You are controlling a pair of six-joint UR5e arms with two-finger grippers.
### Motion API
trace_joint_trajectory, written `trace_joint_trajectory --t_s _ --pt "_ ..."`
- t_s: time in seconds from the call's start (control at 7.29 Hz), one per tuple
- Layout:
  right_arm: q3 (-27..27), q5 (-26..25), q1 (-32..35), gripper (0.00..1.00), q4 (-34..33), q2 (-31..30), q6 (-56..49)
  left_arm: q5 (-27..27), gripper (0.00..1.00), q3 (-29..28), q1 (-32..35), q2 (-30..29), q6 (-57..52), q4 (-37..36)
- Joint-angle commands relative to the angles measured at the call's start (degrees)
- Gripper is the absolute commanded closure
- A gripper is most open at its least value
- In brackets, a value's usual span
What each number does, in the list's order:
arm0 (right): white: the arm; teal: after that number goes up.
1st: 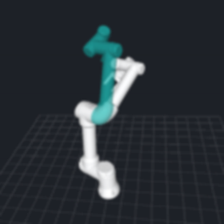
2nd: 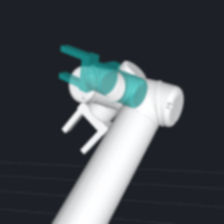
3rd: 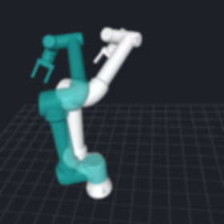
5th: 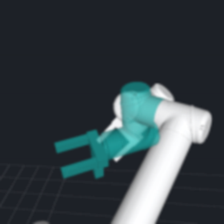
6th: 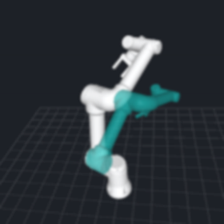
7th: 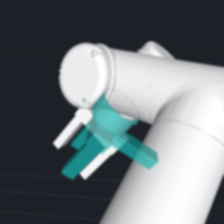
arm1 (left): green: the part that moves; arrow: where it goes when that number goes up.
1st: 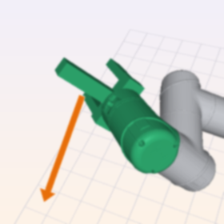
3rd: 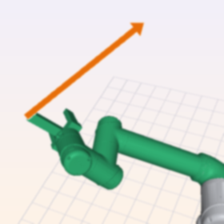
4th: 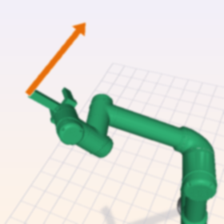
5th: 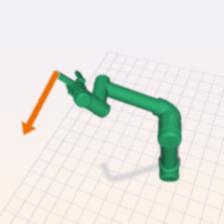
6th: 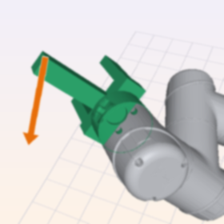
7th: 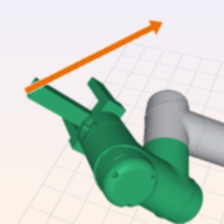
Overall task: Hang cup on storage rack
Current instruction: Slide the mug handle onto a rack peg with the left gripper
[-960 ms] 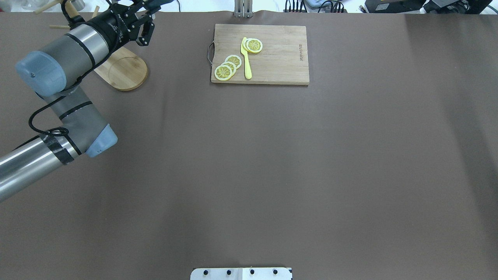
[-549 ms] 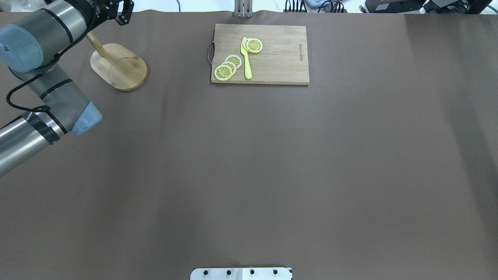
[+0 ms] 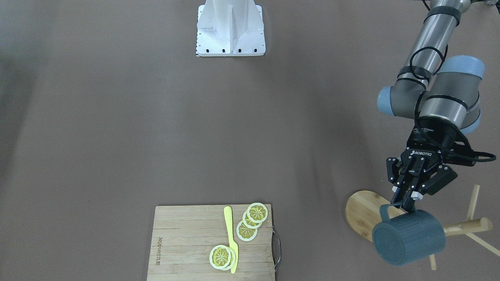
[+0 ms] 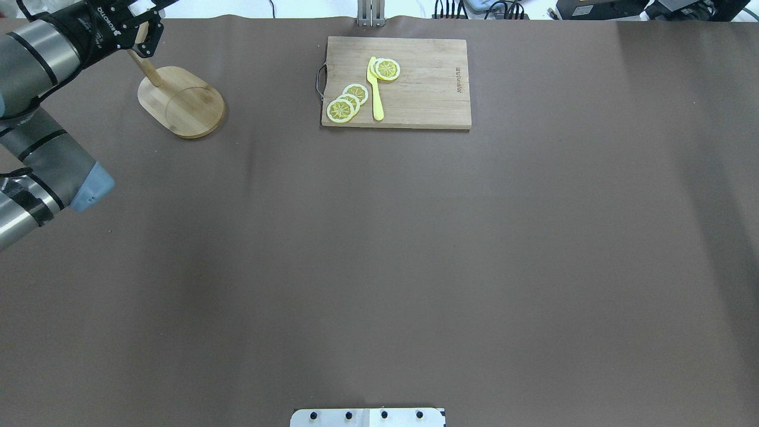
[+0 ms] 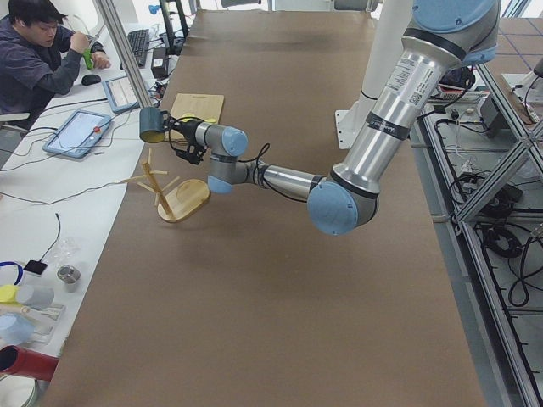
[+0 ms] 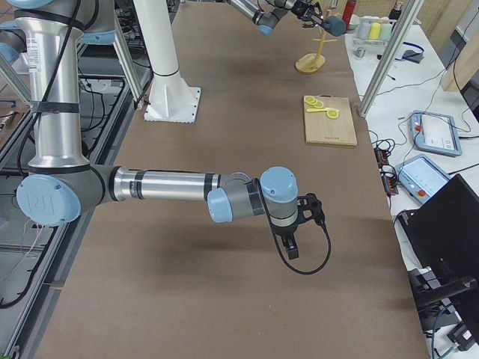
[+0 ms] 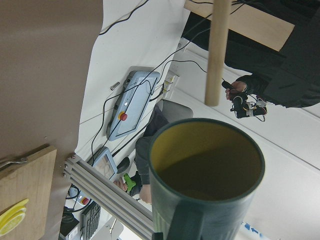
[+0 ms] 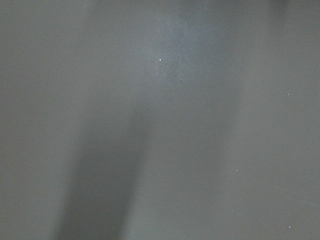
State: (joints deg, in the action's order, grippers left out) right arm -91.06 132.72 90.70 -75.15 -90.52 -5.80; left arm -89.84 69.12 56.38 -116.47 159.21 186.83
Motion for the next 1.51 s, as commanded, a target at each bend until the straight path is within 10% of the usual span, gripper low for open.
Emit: trace_joint_trajectory --t_s 0.0,1.37 --pt "0.0 0.0 0.0 0.0 0.0 0.0 0.0 -1.8 1.0 -2.6 0.7 0.5 0.0 3.8" --pt "0.0 -0.1 0.0 0.0 0.0 0.2 0.0 -4.1 1.0 -9.5 2.6 2.6 0.0 12.3"
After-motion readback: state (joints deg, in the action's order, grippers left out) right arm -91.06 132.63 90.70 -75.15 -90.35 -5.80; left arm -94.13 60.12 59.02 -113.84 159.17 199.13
